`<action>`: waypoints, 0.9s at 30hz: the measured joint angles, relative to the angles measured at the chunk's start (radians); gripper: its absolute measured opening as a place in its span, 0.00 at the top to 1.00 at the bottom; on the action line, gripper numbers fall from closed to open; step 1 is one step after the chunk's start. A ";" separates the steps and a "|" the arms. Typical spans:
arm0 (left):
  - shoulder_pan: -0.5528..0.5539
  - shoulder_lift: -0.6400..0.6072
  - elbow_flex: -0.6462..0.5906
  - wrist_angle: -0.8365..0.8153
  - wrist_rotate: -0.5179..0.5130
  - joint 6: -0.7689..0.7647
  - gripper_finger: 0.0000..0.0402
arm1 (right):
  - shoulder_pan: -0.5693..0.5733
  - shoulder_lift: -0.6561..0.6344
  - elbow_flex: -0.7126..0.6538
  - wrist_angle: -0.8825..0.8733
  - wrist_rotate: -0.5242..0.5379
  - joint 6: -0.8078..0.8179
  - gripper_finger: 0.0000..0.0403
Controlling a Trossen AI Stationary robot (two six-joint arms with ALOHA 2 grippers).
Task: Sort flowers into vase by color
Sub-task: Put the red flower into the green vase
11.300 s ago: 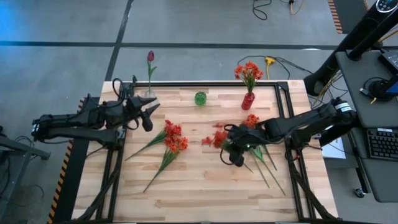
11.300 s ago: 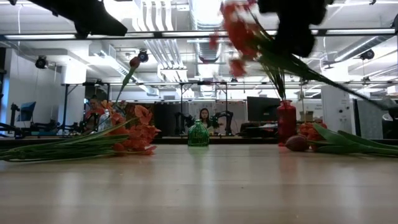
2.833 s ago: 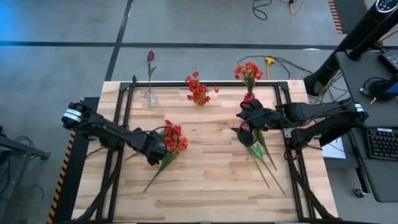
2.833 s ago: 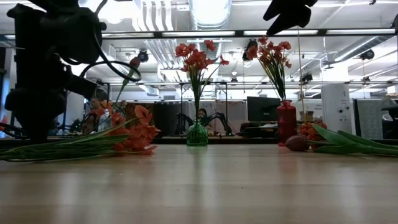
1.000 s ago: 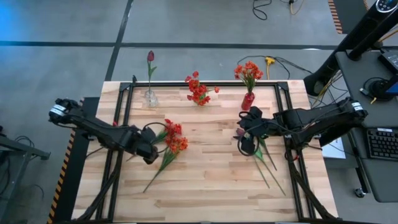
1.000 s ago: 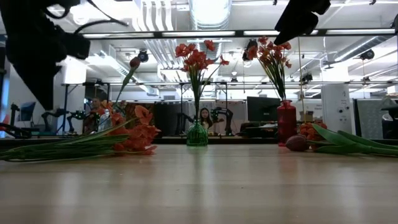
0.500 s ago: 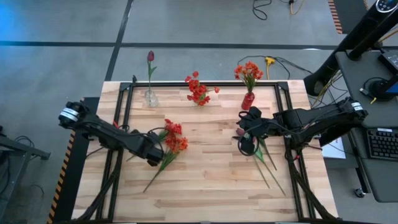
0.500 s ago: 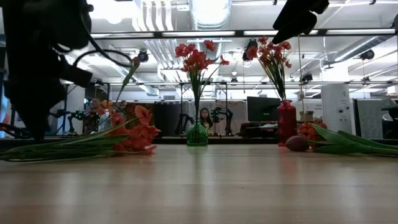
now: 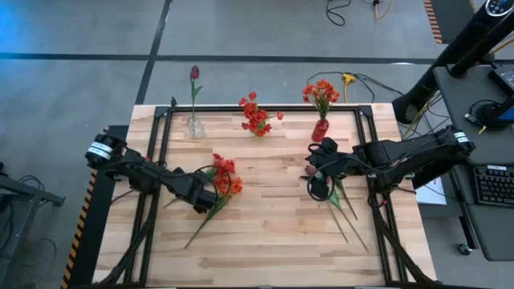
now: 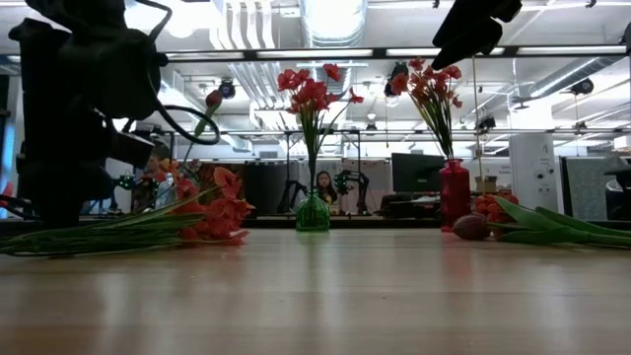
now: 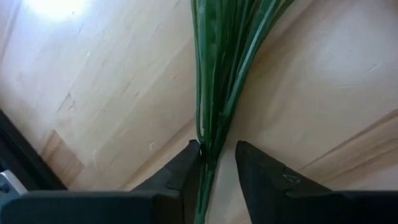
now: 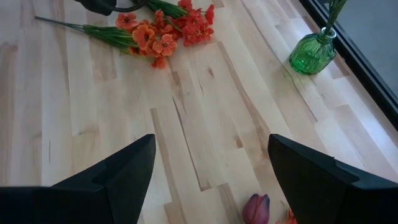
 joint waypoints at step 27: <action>-0.033 -0.195 -0.013 -0.011 -0.086 -0.014 1.00 | 0.000 0.000 -0.025 0.004 0.000 0.000 0.25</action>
